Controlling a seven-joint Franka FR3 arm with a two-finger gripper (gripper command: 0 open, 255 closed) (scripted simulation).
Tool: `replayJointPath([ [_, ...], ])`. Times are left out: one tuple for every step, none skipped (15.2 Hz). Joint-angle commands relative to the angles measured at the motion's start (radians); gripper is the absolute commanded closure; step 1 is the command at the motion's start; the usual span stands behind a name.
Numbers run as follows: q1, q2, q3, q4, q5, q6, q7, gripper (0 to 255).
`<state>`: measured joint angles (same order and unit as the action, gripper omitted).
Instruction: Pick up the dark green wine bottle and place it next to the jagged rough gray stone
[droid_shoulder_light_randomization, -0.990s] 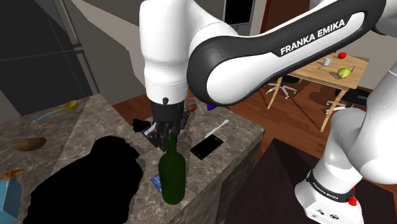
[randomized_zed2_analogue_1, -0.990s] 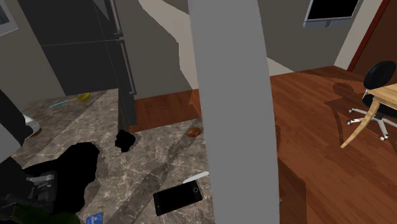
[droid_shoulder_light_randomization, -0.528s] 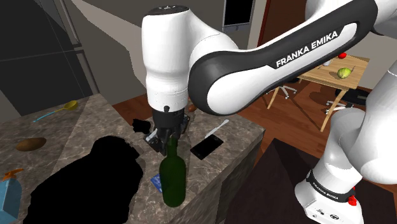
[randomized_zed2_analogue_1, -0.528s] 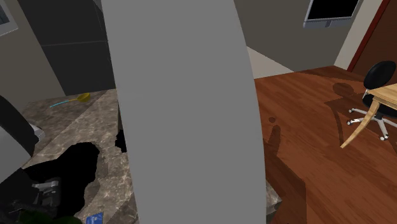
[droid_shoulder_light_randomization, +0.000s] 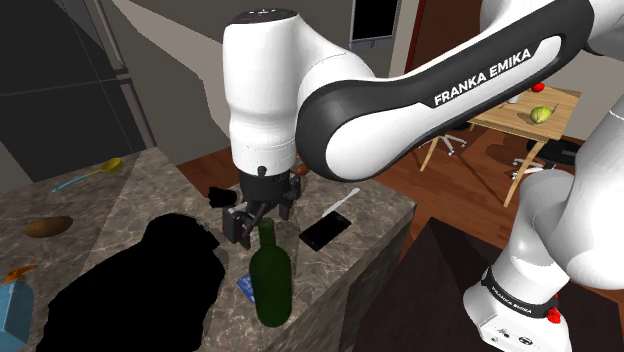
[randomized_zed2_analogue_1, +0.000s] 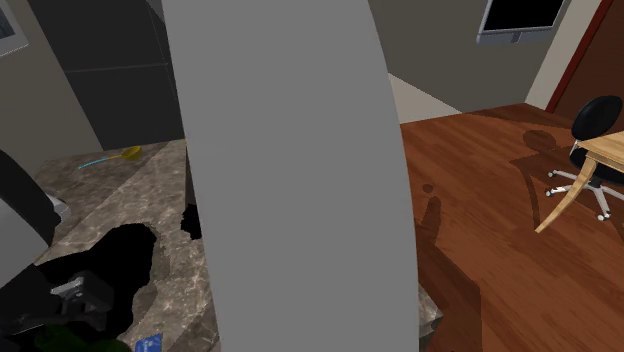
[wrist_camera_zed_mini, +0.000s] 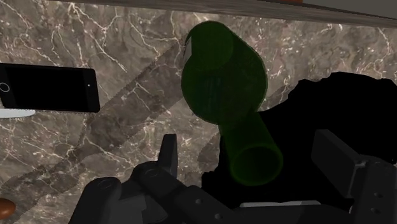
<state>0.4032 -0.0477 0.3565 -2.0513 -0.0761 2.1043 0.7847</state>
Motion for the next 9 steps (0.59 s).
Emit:
replayJointPath([
  [0.001,-0.013,0.0,0.02,0.006,-0.032,-0.004,0],
  [0.001,-0.024,0.0,0.041,0.012,-0.064,-0.008,0],
  [0.002,-0.035,0.0,0.063,0.017,-0.096,-0.012,0],
  [0.002,-0.042,0.0,0.082,0.02,-0.121,-0.014,0],
  [0.002,-0.042,0.0,0.082,0.02,-0.121,-0.014,0],
  [0.002,-0.042,0.0,0.082,0.02,-0.121,-0.014,0],
  [0.002,-0.042,0.0,0.082,0.02,-0.121,-0.014,0],
  [0.002,-0.042,0.0,0.082,0.02,-0.121,-0.014,0],
  [0.002,-0.042,0.0,0.082,0.02,-0.121,-0.014,0],
])
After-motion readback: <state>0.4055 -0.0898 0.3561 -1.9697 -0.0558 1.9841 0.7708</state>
